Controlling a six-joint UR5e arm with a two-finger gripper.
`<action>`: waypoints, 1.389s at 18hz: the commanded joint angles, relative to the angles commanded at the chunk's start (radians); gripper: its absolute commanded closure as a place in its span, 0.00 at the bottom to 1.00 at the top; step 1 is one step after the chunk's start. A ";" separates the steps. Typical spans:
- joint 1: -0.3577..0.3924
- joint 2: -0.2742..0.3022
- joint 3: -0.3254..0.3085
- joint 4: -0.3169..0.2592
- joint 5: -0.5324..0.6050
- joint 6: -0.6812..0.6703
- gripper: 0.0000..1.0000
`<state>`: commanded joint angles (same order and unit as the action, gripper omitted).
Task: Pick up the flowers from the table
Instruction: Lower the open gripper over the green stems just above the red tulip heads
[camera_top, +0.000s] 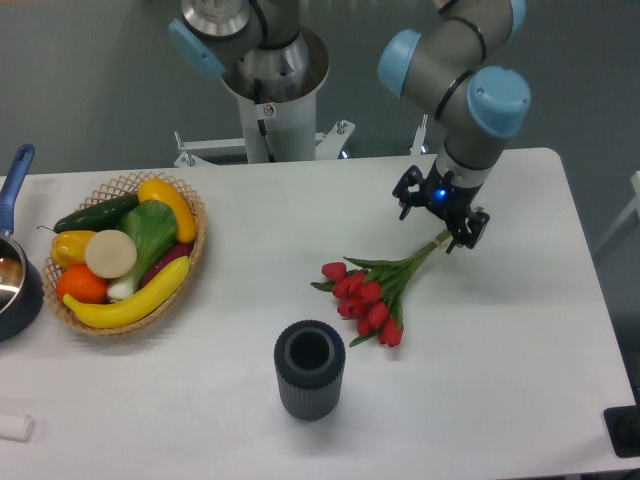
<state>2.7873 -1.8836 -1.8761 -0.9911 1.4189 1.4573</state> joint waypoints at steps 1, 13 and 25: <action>-0.002 -0.008 0.000 0.014 0.000 0.000 0.00; -0.037 -0.054 -0.015 0.066 0.031 0.026 0.00; -0.041 -0.061 -0.044 0.087 0.034 0.054 0.00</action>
<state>2.7458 -1.9451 -1.9205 -0.9036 1.4527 1.5110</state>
